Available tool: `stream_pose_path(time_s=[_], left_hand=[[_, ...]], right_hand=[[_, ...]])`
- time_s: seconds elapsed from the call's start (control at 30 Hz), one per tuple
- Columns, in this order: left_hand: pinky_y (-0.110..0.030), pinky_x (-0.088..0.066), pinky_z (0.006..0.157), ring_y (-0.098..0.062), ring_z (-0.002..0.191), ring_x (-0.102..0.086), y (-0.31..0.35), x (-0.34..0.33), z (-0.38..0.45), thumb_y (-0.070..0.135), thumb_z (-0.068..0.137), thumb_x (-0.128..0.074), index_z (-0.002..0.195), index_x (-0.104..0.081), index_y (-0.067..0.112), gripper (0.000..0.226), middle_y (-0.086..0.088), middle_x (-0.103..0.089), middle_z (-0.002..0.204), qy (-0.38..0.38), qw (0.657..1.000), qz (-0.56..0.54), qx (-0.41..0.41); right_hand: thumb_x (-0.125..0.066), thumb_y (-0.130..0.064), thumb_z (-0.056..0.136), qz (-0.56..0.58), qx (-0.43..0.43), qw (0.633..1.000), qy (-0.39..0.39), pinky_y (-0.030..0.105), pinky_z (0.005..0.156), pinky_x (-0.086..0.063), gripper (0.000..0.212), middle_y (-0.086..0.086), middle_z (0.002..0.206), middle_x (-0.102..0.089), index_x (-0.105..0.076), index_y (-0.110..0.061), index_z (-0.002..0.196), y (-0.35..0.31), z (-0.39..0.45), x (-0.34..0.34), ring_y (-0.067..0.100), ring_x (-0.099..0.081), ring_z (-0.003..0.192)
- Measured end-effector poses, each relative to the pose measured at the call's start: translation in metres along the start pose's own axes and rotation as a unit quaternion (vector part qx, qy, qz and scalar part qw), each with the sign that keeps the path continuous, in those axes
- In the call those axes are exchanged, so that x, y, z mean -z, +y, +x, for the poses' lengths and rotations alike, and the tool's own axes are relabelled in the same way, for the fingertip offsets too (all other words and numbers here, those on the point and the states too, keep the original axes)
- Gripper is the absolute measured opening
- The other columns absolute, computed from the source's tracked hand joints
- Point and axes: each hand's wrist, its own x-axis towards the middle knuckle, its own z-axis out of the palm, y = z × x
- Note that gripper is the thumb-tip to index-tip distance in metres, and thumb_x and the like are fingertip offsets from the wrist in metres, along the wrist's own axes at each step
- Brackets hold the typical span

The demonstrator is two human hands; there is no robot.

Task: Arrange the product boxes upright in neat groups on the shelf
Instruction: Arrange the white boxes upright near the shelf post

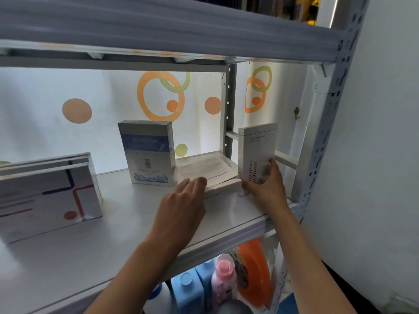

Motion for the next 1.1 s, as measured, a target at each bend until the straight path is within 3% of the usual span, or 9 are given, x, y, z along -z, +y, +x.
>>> stream_pose_path(time_s=[0.17, 0.33, 0.57, 0.9, 1.1], left_hand=[[-0.032, -0.060, 0.059, -0.024, 0.082, -0.068, 0.000, 0.018, -0.025, 0.010, 0.071, -0.078, 0.102, -0.056, 0.016, 0.039, -0.005, -0.069, 0.103, 0.022, 0.999, -0.019, -0.029], [-0.031, -0.058, 0.065, -0.025, 0.094, -0.066, -0.003, 0.034, -0.044, 0.016, 0.071, -0.081, 0.113, -0.062, 0.013, 0.046, -0.006, -0.065, 0.116, 0.060, 0.997, -0.018, -0.036], [-0.034, -0.059, 0.066, -0.027, 0.086, -0.068, -0.009, 0.040, -0.054, 0.016, 0.066, -0.086, 0.119, -0.053, 0.014, 0.062, -0.009, -0.066, 0.114, 0.092, 0.995, -0.041, 0.004], [-0.033, -0.058, 0.063, -0.030, 0.094, -0.066, -0.010, 0.035, -0.058, 0.018, 0.069, -0.081, 0.106, -0.054, 0.017, 0.046, -0.013, -0.059, 0.123, 0.110, 0.993, -0.039, -0.021], [-0.037, -0.059, 0.058, -0.024, 0.097, -0.057, -0.016, 0.035, -0.060, 0.018, 0.082, -0.068, 0.110, -0.055, 0.014, 0.031, -0.008, -0.056, 0.118, 0.139, 0.989, -0.042, -0.039]], right_hand=[[-0.080, -0.074, 0.036, -0.001, -0.012, 1.000, -0.003, 0.047, 0.105, -0.045, 0.133, -0.001, 0.147, -0.040, -0.022, -0.030, 0.148, -0.003, -0.002, 0.002, 0.024, -0.045, 0.132], [-0.088, -0.050, 0.057, 0.014, -0.008, 1.000, 0.007, 0.042, 0.103, -0.045, 0.113, 0.002, 0.145, -0.041, -0.025, -0.026, 0.147, -0.002, -0.002, 0.003, 0.024, -0.047, 0.129], [-0.088, -0.050, 0.058, 0.025, -0.004, 1.000, 0.016, 0.043, 0.104, -0.045, 0.109, 0.001, 0.142, -0.044, -0.028, -0.024, 0.145, -0.004, -0.004, 0.003, 0.025, -0.049, 0.127], [-0.086, -0.054, 0.058, 0.030, -0.010, 0.999, 0.017, 0.046, 0.106, -0.043, 0.109, 0.002, 0.145, -0.042, -0.027, -0.026, 0.146, -0.005, -0.005, 0.002, 0.027, -0.047, 0.130], [-0.086, -0.056, 0.055, 0.034, -0.006, 0.999, 0.012, 0.042, 0.104, -0.044, 0.110, 0.002, 0.144, -0.043, -0.029, -0.026, 0.144, -0.005, -0.005, 0.002, 0.026, -0.049, 0.128]])
